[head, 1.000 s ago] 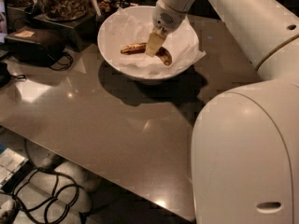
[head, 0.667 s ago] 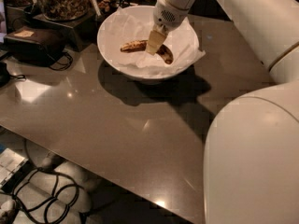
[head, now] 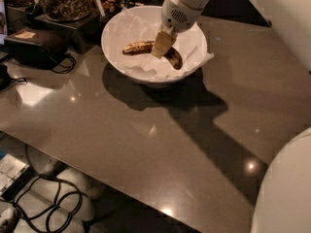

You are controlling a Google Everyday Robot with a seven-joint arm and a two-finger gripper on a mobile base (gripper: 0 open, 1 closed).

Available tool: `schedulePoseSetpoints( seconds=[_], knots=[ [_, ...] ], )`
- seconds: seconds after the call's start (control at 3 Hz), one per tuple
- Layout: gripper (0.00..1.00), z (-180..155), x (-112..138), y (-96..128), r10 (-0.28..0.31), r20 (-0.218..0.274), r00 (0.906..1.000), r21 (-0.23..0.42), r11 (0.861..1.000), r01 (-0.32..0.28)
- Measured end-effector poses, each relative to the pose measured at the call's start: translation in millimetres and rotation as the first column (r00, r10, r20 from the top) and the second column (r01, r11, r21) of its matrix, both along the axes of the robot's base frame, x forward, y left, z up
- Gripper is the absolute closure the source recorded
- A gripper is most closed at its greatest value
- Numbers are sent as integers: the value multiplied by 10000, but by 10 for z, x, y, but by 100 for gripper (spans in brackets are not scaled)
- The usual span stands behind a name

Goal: Pick banana from white bowl

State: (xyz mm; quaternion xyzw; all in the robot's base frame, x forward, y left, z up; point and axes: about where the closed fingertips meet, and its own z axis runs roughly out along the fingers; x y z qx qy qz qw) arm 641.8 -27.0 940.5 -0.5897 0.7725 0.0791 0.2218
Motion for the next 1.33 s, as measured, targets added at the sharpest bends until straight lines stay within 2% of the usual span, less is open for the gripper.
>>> schedulePoseSetpoints(
  seconds=[0.33,1.0,1.33],
  knots=[
    [100,62,-138,39,281,-105,9996,-256,9993,-284],
    [100,485,-870,128,334,177,9993,-391,9987,-327],
    [100,485,-870,128,334,177,9993,-391,9987,-327]
  ],
)
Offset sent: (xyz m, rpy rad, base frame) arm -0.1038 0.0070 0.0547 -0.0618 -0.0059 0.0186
